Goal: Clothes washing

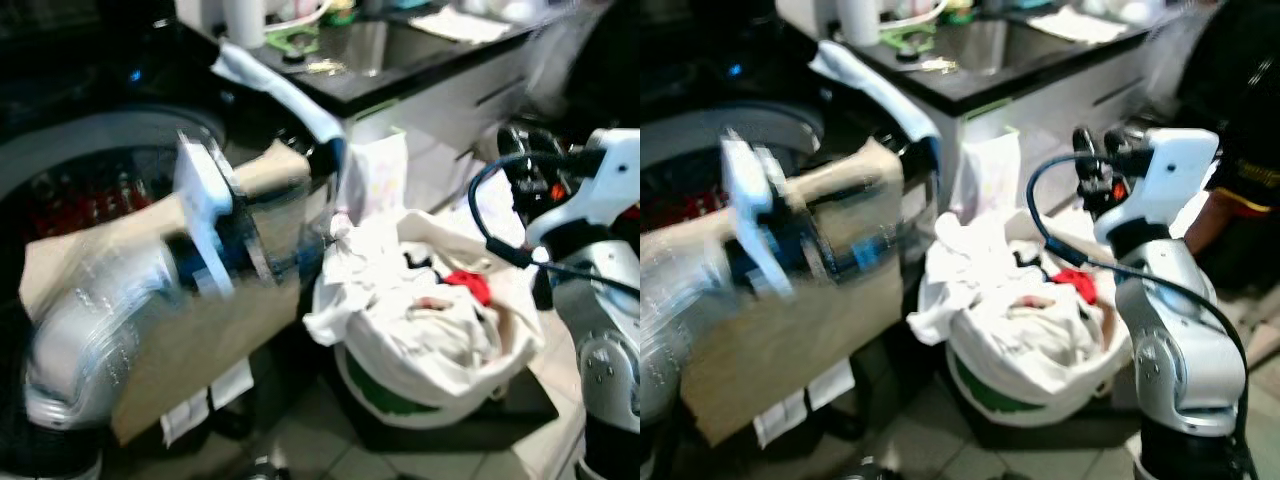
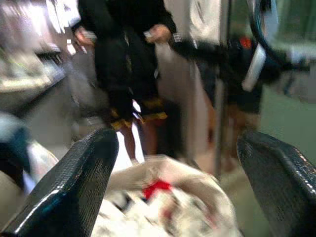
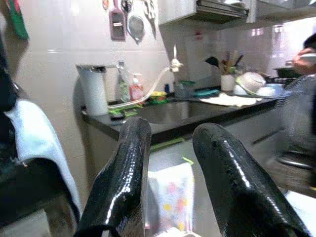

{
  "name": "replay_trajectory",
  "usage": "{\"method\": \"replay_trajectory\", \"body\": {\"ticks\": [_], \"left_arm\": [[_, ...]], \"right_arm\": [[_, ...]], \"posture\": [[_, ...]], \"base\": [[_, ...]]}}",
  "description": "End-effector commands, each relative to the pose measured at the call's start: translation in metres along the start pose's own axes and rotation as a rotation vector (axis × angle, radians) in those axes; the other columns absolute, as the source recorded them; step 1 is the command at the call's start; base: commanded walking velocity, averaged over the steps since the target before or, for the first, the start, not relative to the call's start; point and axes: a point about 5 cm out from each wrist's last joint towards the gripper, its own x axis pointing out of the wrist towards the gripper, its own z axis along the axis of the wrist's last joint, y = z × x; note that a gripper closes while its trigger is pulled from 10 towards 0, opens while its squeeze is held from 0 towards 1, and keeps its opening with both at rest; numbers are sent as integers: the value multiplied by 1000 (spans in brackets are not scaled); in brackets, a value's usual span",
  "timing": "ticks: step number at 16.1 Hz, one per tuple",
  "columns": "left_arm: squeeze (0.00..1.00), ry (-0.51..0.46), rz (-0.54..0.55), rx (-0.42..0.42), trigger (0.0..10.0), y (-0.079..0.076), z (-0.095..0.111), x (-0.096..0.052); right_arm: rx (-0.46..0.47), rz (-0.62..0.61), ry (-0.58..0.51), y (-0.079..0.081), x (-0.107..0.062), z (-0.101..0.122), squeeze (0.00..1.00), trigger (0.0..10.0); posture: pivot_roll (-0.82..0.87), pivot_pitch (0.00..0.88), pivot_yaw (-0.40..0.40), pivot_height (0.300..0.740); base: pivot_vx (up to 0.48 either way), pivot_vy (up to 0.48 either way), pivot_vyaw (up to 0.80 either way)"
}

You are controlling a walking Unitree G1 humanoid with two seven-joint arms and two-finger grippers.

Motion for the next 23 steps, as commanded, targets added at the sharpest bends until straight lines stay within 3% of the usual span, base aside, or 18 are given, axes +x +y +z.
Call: {"method": "replay_trajectory", "body": {"ticks": [1, 2, 3, 4, 6, 7, 8, 10, 11, 12, 15, 17, 23], "left_arm": [[0, 52, 6, -3, 10000, -4, -7, 0], [0, 194, 14, -57, 10000, -18, -38, -9], [0, 301, 18, -57, 10000, -35, -60, -15], [0, 285, 58, -72, 10000, -36, -63, -13], [0, 238, 275, -50, 10000, -33, -84, -4], [0, 270, 364, -51, 10000, -29, -89, -3], [0, 250, 373, -6, 10000, -31, -86, -2], [0, 205, 458, 7, 10000, -27, -85, -3], [0, 137, 539, 72, 10000, -21, -77, -2], [0, 80, 558, 62, 10000, -21, -70, -1], [0, 35, 516, 105, 10000, -28, -67, 1], [0, -1, 496, 73, 10000, -32, -65, 1], [0, -37, 450, 22, 10000, -43, -66, -3]], "right_arm": [[-20, 20, 49, 2, -1, -9, 0, 10000], [-62, 54, 179, 6, -6, -31, 0, 10000], [-123, 21, 391, -1, -15, -67, 0, 10000], [-131, 7, 445, -4, -16, -80, 0, 10000], [-143, -30, 549, -16, -15, -121, 0, 10000], [-137, -64, 616, -25, -19, -142, 1000, 10000], [-153, -123, 623, -36, -19, -146, 1000, 10000], [-80, -135, 465, -33, -9, -124, 1000, 10000], [-10, -124, 328, -23, -7, -107, 906, 10000], [-12, -63, 262, -8, -16, -99, 0, 10000], [40, -20, 297, 18, -42, -102, 0, 10000], [63, -30, 295, 22, -47, -98, 0, 10000], [45, 201, 392, 42, -58, -104, 0, 10000]], "posture": [[-27, 0, 15, 719], [-30, 0, 14, 719], [-27, 0, 11, 719], [-30, 0, 19, 719], [-25, 0, 14, 719], [-17, 0, 11, 719], [-5, 0, 3, 719], [-3, 0, -1, 719], [0, 0, -4, 719], [-4, 0, -2, 719], [-20, 0, 6, 719], [-27, 0, 6, 719], [-25, 0, 7, 719]], "base": [[0, 0, 0], [0, 0, 0], [0, 0, 0], [0, 0, 0], [0, 0, 0], [0, 0, 0], [0, 0, 0], [0, 0, 0], [0, 0, 0], [0, 0, 0], [0, 0, 0], [309, 0, 0], [267, 0, 0]]}}
